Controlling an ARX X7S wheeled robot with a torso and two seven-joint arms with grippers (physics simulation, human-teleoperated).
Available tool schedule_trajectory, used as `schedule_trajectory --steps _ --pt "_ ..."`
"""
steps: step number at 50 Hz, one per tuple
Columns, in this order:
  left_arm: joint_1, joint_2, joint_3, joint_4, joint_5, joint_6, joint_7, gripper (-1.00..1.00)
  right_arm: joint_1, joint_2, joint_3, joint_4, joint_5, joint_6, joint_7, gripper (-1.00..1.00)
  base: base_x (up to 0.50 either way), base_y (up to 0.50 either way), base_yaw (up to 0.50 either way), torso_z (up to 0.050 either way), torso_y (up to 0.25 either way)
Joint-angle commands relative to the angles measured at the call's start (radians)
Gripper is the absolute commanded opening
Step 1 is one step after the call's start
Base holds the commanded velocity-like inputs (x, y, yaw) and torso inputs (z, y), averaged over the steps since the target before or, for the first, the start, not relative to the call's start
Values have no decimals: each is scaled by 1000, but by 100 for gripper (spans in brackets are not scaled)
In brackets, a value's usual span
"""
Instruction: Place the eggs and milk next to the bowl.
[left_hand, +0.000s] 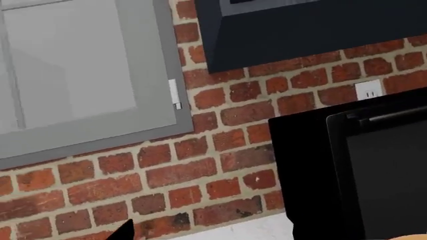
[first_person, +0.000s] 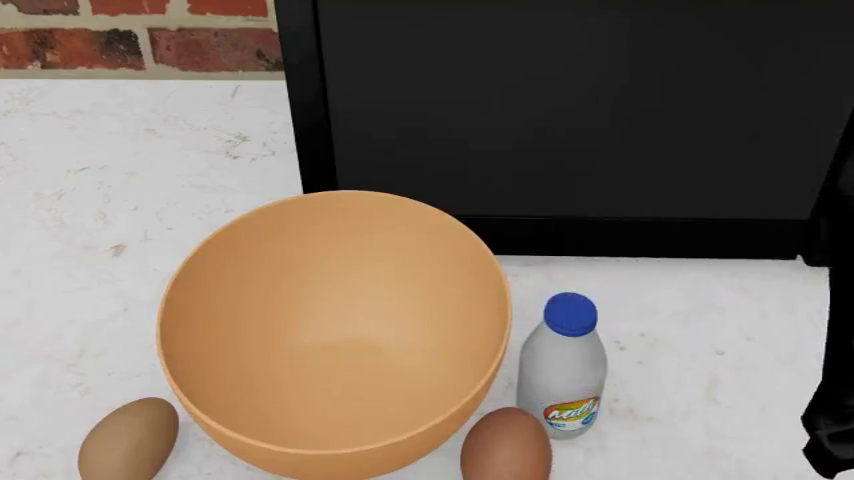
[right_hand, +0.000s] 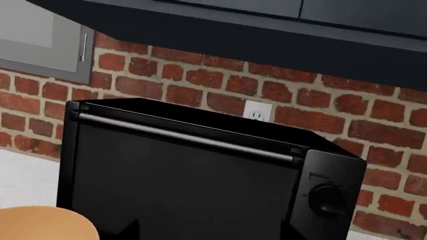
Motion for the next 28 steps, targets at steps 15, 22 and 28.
schedule_trajectory --steps 15,22,28 --pt "303 42 -507 64 -120 -3 51 100 -256 54 867 -61 564 306 253 100 0 0 0 0 0" --pt "386 83 -673 103 -168 -29 70 100 -333 46 1109 -38 731 376 324 100 0 0 0 0 0" --pt "459 134 -842 148 -233 -53 89 100 -427 50 1315 -24 897 393 403 100 0 0 0 0 0"
